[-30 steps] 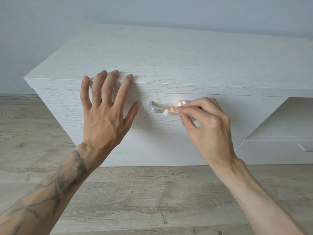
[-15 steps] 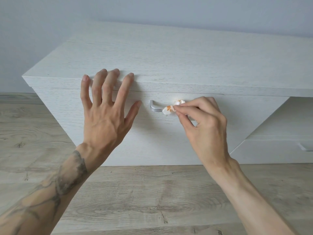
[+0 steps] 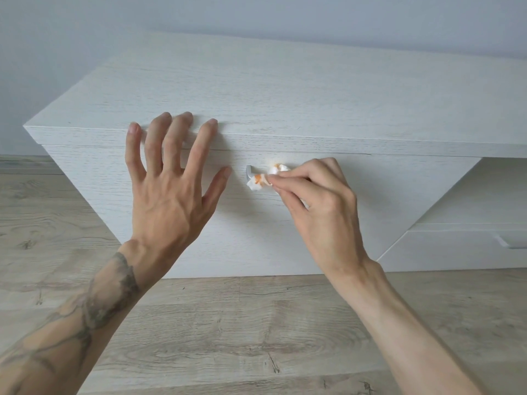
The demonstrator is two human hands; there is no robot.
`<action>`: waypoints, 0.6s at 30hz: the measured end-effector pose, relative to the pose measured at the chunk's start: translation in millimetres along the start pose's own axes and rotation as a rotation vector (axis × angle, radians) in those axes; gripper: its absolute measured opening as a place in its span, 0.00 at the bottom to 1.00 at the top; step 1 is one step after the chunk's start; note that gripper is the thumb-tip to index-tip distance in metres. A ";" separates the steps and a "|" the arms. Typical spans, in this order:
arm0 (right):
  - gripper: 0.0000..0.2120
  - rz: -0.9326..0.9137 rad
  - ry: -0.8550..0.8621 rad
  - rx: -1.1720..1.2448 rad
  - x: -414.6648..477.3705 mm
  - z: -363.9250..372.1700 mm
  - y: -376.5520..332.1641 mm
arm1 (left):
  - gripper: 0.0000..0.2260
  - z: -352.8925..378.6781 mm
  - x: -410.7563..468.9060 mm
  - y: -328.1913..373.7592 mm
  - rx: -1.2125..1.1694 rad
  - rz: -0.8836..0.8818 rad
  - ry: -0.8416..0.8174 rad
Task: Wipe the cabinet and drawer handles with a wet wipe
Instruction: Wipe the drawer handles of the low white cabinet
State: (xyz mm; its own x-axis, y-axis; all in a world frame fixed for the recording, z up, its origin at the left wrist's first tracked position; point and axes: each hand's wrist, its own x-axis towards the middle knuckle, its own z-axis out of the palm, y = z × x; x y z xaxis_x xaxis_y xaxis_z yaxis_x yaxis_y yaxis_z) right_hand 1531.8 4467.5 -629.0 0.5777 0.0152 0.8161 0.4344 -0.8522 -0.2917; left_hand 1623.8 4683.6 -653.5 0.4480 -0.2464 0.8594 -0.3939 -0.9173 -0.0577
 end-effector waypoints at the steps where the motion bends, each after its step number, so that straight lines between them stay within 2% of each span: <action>1: 0.07 0.010 0.021 -0.008 -2.5 -3.7 4.6 | 0.27 -0.4 0.1 -0.1 -0.003 0.001 -0.003; 5: 0.06 0.122 0.086 0.011 -13.9 -18.7 21.3 | 0.27 -2.6 0.8 0.0 -0.004 0.004 -0.010; 10: 0.06 0.476 0.208 0.366 -10.7 -18.0 21.1 | 0.27 -2.8 0.4 1.3 -0.019 -0.002 -0.014; 14: 0.09 0.522 0.162 0.359 -7.5 -12.2 11.5 | 0.27 -3.6 0.9 1.8 -0.026 -0.004 -0.009; 18: 0.11 0.541 0.192 0.337 -16.5 -11.5 3.2 | 0.27 -4.8 1.0 3.1 -0.031 -0.007 -0.018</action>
State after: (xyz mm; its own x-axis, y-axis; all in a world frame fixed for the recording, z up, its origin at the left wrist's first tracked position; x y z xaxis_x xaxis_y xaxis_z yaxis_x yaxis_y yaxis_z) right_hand 1515.8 4458.5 -637.6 0.6555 -0.4888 0.5757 0.3281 -0.5024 -0.8000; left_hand 1619.3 4682.0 -650.4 0.4653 -0.2459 0.8503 -0.4149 -0.9091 -0.0358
